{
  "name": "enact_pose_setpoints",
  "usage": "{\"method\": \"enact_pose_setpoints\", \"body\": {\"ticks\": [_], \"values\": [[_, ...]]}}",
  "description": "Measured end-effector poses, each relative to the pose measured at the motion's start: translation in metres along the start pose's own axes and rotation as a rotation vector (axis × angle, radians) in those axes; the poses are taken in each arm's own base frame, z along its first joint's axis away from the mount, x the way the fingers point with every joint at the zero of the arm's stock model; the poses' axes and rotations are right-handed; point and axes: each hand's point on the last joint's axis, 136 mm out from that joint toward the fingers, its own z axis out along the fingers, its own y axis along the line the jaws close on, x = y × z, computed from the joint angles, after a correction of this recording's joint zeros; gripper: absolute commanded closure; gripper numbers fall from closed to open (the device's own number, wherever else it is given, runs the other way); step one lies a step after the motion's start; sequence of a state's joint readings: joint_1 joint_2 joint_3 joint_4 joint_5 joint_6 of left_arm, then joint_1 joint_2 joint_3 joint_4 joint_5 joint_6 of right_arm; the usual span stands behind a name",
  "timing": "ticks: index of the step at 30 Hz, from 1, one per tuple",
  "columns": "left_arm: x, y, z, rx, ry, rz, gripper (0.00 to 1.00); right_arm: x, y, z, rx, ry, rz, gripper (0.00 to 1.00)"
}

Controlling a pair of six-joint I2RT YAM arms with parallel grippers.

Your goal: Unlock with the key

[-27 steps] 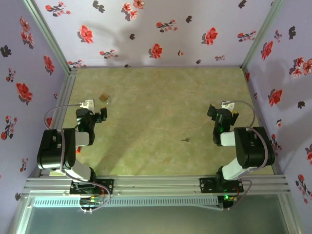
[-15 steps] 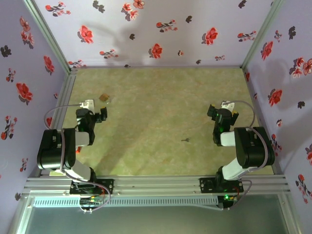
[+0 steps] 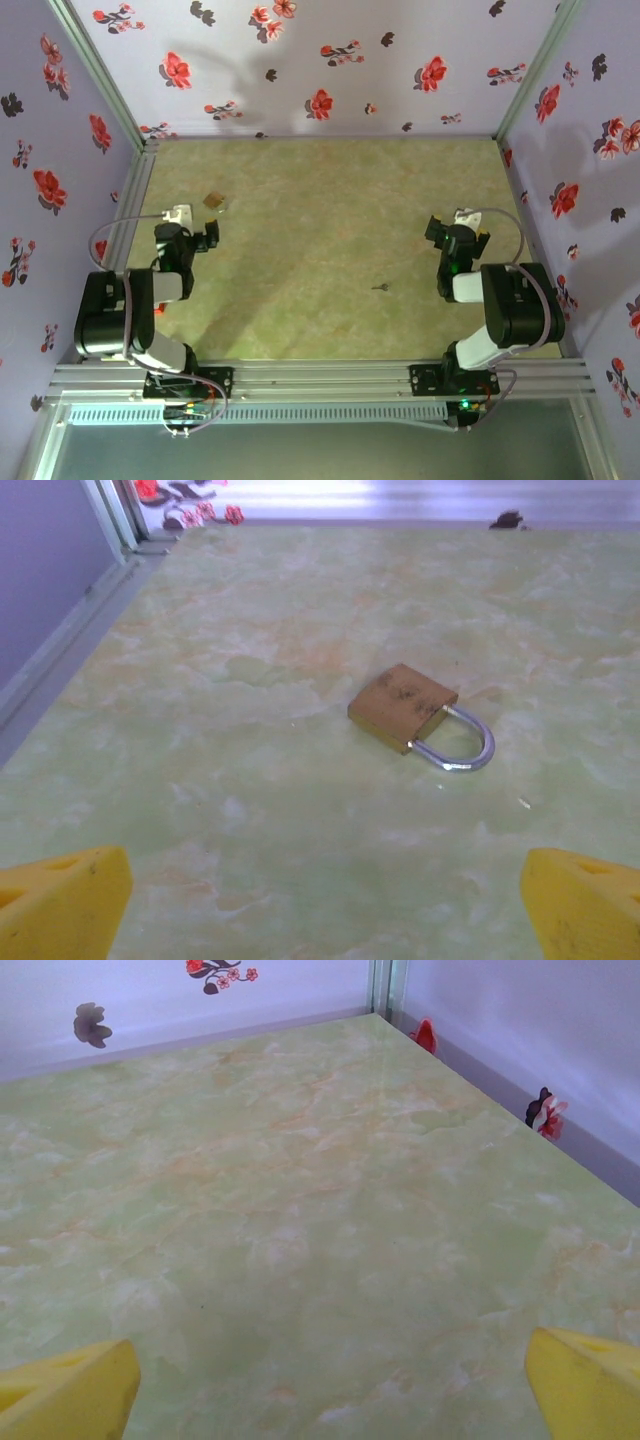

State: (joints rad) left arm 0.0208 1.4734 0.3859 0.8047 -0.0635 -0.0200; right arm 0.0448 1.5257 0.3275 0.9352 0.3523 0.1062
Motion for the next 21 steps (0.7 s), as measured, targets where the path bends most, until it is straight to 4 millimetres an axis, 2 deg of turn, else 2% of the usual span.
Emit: {"method": "enact_pose_setpoints", "body": {"ticks": [3, 5, 8, 11, 13, 15, 17, 21], "values": [[-0.029, 0.001, -0.018, -0.009, -0.061, -0.007, 0.00, 0.000, 0.005, -0.012, -0.017, 0.000, -0.028, 0.01], [-0.052, 0.000, -0.030, -0.009, -0.115, -0.027, 0.00, -0.012, 0.011, -0.020, -0.033, 0.005, -0.033, 0.01], [-0.082, -0.010, -0.045, 0.019, -0.163, -0.064, 0.00, -0.058, 0.019, -0.031, -0.055, -0.016, 0.016, 0.01], [-0.107, -0.029, -0.054, 0.081, -0.153, -0.120, 0.00, -0.106, 0.030, -0.050, -0.121, -0.034, 0.105, 0.01], [-0.122, -0.050, -0.060, 0.148, -0.121, -0.165, 0.00, -0.120, 0.040, -0.064, -0.183, 0.001, 0.162, 0.02], [-0.131, -0.075, -0.067, 0.224, -0.078, -0.213, 0.00, -0.117, 0.054, -0.076, -0.239, 0.080, 0.202, 0.04], [-0.130, -0.103, -0.074, 0.307, -0.017, -0.251, 0.01, -0.096, 0.071, -0.088, -0.294, 0.195, 0.216, 0.06], [-0.099, -0.171, -0.088, 0.457, 0.185, -0.260, 0.06, -0.024, 0.100, -0.119, -0.357, 0.495, 0.159, 0.15]]}}
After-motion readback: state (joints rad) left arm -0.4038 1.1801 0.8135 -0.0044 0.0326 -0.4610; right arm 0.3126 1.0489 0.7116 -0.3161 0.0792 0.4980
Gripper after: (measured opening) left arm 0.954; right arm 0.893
